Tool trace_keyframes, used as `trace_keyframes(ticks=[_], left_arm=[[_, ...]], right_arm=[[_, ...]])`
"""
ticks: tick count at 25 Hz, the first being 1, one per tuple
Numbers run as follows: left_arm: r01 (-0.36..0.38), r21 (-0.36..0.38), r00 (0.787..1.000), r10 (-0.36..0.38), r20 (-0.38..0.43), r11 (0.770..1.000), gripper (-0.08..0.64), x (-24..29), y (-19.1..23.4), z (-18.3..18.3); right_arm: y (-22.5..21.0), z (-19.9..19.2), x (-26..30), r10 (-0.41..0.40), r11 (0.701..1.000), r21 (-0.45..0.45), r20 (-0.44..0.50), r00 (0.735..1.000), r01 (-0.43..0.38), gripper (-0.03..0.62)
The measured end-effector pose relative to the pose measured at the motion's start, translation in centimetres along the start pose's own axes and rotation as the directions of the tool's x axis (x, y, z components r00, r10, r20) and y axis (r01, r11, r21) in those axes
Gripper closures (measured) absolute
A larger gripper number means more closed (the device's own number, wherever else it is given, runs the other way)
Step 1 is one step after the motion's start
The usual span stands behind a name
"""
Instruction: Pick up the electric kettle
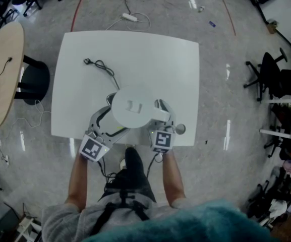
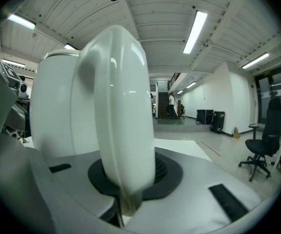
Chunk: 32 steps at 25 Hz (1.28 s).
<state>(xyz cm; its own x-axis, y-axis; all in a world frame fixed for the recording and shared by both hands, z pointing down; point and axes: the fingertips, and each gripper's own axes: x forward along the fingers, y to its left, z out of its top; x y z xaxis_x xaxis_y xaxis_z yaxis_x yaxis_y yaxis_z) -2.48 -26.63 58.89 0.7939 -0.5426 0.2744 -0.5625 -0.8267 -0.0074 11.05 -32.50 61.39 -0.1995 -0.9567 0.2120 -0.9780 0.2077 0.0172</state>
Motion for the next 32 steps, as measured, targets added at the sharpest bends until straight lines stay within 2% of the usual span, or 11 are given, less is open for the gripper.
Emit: trace_keyframes(ticks=[9, 26, 32], left_arm=[[0.003, -0.004, 1.000, -0.003, 0.004, 1.000, 0.155, 0.05, -0.17, 0.04], [0.011, 0.003, 1.000, -0.011, 0.013, 1.000, 0.155, -0.12, 0.15, 0.20], [0.023, 0.001, 1.000, -0.023, -0.003, 1.000, 0.153, -0.09, 0.17, 0.10]], right_arm=[[0.03, -0.18, 0.03, -0.002, 1.000, 0.004, -0.005, 1.000, 0.002, 0.586], [0.60, 0.17, 0.30, 0.037, 0.998, 0.046, 0.030, 0.999, -0.039, 0.592], [0.85, 0.26, 0.16, 0.057, 0.998, 0.035, 0.042, 0.997, -0.059, 0.594]])
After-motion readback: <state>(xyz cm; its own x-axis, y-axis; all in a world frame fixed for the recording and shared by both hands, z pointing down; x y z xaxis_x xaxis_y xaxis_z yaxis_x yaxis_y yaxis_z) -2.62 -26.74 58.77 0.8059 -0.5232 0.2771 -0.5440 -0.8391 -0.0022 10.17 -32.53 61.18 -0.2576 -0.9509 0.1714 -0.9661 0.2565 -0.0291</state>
